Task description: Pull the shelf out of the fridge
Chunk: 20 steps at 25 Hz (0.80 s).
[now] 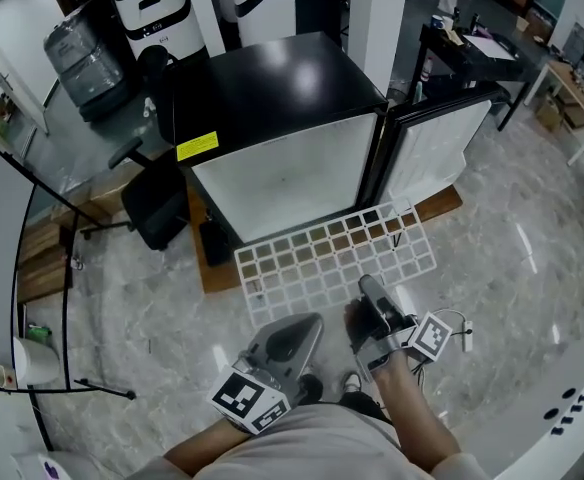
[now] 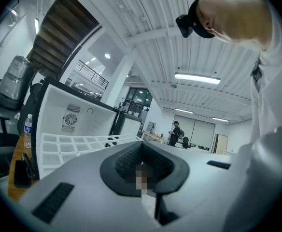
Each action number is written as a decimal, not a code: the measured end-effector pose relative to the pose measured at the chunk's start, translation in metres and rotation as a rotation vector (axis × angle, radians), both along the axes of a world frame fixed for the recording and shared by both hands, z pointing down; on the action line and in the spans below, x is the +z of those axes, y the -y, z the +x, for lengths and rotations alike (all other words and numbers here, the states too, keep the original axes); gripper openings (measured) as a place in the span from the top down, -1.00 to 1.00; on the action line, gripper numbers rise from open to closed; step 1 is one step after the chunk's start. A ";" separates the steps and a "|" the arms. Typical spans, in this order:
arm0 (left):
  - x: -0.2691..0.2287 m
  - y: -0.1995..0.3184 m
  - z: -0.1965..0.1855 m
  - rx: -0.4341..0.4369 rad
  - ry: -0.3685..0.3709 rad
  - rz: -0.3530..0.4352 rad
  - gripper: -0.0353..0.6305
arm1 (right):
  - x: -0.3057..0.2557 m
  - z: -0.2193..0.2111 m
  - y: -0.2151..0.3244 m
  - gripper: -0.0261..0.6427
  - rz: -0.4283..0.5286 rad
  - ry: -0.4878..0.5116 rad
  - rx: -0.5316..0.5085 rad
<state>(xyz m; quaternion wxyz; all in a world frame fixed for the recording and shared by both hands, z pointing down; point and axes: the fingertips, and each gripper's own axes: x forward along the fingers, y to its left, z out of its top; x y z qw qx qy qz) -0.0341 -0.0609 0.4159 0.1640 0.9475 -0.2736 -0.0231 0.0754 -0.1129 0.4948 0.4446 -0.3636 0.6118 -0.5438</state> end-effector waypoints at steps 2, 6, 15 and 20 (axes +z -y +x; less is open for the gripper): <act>-0.001 -0.009 0.010 -0.006 0.001 0.001 0.88 | -0.002 0.006 -0.009 0.80 0.002 0.003 -0.012; -0.004 -0.032 0.031 -0.029 0.005 0.003 0.88 | -0.005 0.018 -0.030 0.79 0.000 0.001 -0.045; -0.011 -0.093 0.076 -0.090 -0.004 0.001 0.88 | -0.012 0.054 -0.091 0.79 -0.001 0.000 -0.117; -0.008 -0.110 0.087 -0.114 0.003 0.015 0.88 | -0.011 0.060 -0.106 0.79 0.004 0.009 -0.144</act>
